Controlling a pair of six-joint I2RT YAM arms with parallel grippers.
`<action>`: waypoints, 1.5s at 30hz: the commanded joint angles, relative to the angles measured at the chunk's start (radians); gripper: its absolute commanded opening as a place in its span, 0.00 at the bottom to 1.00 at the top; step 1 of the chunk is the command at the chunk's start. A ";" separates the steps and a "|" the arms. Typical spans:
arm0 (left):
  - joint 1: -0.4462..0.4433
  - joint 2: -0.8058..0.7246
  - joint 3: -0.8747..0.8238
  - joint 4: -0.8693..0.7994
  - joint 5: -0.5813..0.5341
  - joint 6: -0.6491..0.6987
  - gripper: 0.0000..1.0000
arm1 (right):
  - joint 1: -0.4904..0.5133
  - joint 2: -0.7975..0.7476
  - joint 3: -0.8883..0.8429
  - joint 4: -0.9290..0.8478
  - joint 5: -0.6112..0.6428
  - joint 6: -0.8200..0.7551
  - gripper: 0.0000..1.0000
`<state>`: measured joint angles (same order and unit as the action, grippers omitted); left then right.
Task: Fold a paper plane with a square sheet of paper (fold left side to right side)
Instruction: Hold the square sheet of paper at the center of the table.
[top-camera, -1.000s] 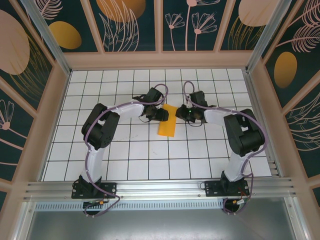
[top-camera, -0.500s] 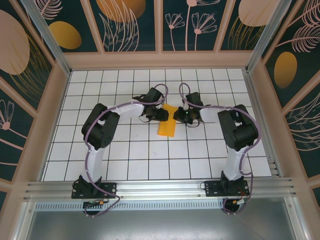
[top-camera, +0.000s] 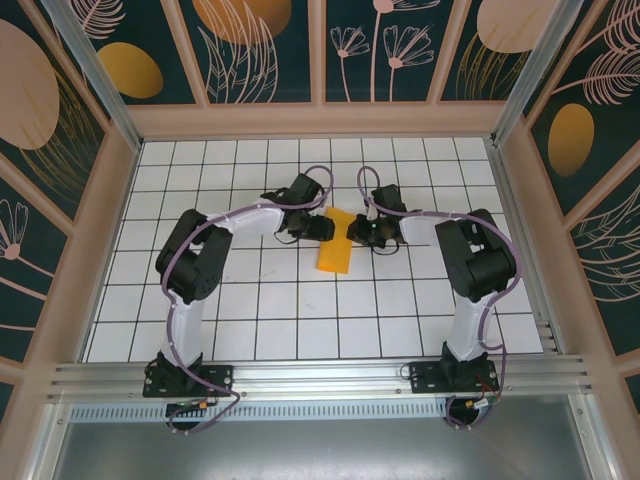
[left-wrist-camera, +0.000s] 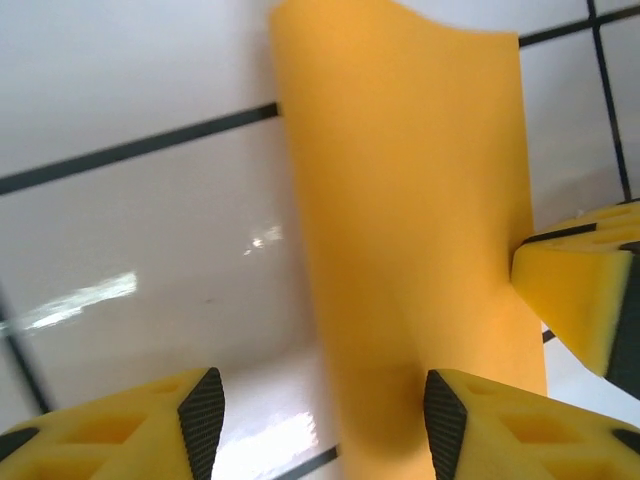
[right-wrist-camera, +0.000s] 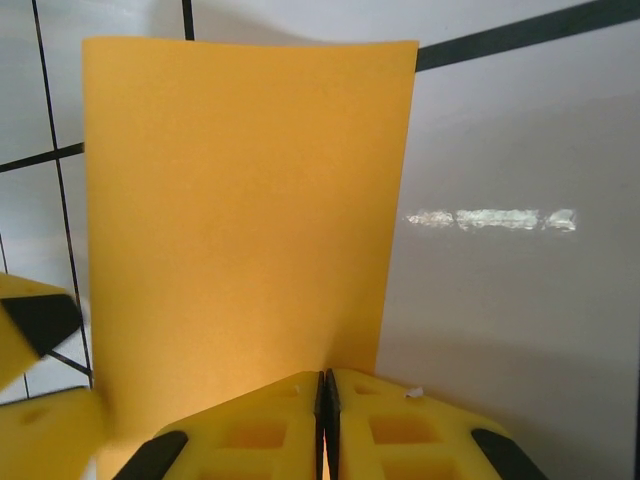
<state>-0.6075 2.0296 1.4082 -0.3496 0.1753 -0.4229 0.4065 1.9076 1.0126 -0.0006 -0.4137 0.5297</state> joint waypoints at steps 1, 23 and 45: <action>0.011 -0.129 -0.016 -0.002 -0.022 -0.003 0.59 | -0.004 0.059 -0.035 -0.091 0.030 -0.014 0.15; 0.002 -0.059 -0.181 0.276 0.372 -0.106 0.50 | -0.002 0.064 -0.023 -0.086 0.026 -0.011 0.15; 0.002 0.009 -0.234 0.210 0.224 -0.065 0.46 | -0.007 -0.016 -0.026 -0.022 -0.043 -0.035 0.15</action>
<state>-0.6022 2.0113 1.2068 -0.1070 0.4294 -0.5014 0.4034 1.9072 1.0126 0.0048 -0.4313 0.5247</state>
